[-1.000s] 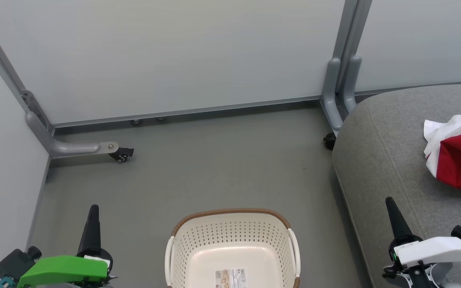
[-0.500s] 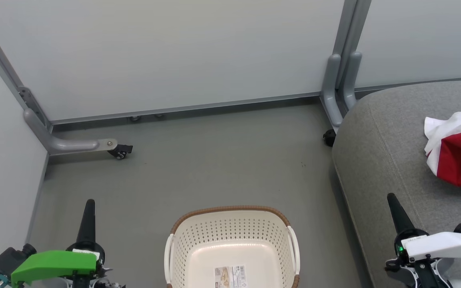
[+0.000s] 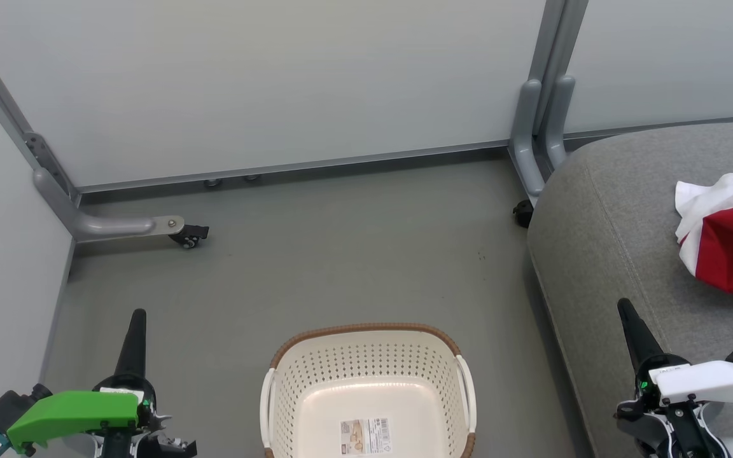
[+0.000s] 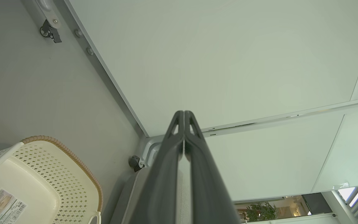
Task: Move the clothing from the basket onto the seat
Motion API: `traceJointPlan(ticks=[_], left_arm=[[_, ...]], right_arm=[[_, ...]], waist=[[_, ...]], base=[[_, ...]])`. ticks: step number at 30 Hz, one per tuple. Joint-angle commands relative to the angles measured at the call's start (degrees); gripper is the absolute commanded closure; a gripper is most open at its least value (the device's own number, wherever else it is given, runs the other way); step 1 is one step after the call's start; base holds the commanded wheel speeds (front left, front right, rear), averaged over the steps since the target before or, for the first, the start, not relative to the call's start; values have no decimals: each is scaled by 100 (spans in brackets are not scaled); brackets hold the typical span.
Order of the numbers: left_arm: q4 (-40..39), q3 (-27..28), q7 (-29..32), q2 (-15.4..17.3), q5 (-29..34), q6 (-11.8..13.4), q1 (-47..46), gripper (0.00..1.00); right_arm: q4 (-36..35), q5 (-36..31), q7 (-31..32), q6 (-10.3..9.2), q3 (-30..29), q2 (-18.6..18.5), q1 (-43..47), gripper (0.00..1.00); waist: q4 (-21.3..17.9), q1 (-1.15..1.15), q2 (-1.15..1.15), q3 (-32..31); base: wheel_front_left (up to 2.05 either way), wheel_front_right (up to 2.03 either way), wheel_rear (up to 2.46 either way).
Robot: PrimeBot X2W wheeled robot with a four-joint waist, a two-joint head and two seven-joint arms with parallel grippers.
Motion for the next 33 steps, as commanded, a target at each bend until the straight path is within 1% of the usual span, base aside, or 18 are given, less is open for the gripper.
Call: traceJointPlan(ticks=[1,29,33], left_arm=[[0,48,43,27,-131,-28,-152,100],[160,256,363,-8,-1270,-60,-375,100],[162,265,378,-16,-1259,-60,-370,100]], right_arm=[[4,137,47,-2,-32,-32,-119,100],[119,1178,359,-2,-193,-14,-311,100],[120,1166,373,-2,-200,-8,-305,100]], waist=[[-1,0,0,8],[-16,0,0,145],[-16,0,0,148]], base=[[0,0,0],[0,0,0],[0,0,0]])
